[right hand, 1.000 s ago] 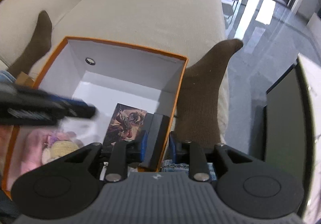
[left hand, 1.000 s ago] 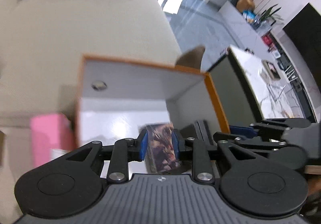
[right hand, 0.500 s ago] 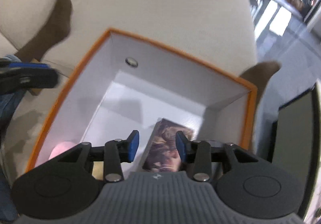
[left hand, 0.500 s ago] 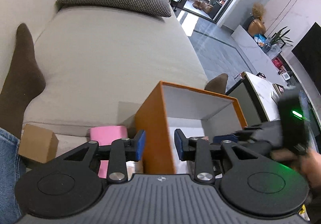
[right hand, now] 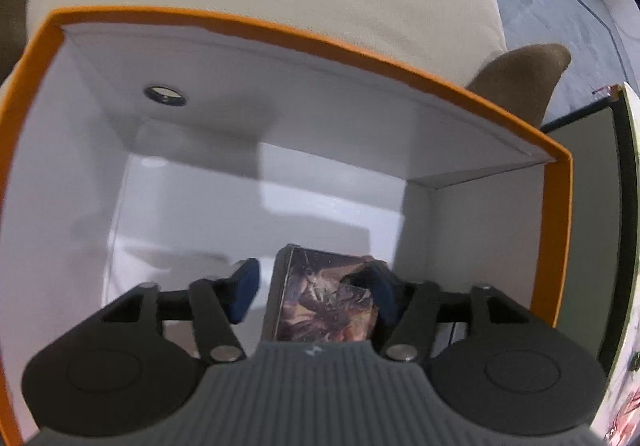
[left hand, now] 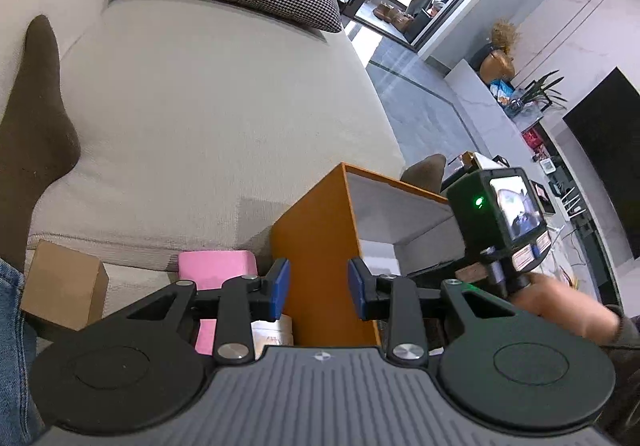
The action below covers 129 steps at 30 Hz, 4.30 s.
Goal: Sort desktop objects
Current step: 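Grasp the card with the right tool and set it upright inside the box, then open the right tool and withdraw while the left tool moves toward the pink box, then grasp the tan cardboard square with the left tool while the right tool approaches the pink holder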
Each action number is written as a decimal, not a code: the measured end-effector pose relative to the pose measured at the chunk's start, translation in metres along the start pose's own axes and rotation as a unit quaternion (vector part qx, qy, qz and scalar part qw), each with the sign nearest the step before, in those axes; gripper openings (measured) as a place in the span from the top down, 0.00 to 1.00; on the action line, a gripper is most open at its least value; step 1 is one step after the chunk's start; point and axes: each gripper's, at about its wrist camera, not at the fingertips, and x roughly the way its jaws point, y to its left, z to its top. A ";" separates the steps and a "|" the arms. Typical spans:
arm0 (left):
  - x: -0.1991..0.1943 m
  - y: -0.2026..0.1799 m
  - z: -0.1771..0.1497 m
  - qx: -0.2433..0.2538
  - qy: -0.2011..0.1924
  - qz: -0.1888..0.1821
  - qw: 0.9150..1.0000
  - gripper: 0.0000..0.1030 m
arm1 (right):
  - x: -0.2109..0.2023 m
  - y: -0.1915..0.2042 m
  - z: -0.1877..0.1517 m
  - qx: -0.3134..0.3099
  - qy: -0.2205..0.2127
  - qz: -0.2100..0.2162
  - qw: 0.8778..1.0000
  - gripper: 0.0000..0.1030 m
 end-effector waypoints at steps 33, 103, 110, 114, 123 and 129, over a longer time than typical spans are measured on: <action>0.015 -0.056 -0.016 0.044 0.040 -0.068 0.996 0.65 | -0.030 -0.047 -0.009 -0.001 0.012 0.045 0.999 0.75; 0.012 0.129 0.022 0.043 0.144 0.152 0.977 0.22 | -0.064 0.163 0.018 -0.226 -0.075 0.125 0.963 0.59; 0.025 0.127 0.019 0.061 0.145 0.173 0.972 0.32 | -0.045 0.168 0.025 -0.214 -0.055 0.120 0.968 0.52; 0.013 0.129 0.018 0.042 0.132 0.166 0.976 0.33 | -0.037 0.174 0.028 -0.195 -0.037 0.116 0.973 0.48; -0.075 0.122 0.018 0.010 0.018 0.133 0.991 0.32 | -0.016 0.199 0.027 -0.171 -0.021 0.077 0.982 0.27; -0.092 0.116 0.011 0.024 0.001 0.127 0.992 0.32 | -0.004 0.217 0.018 -0.181 -0.026 0.036 0.982 0.22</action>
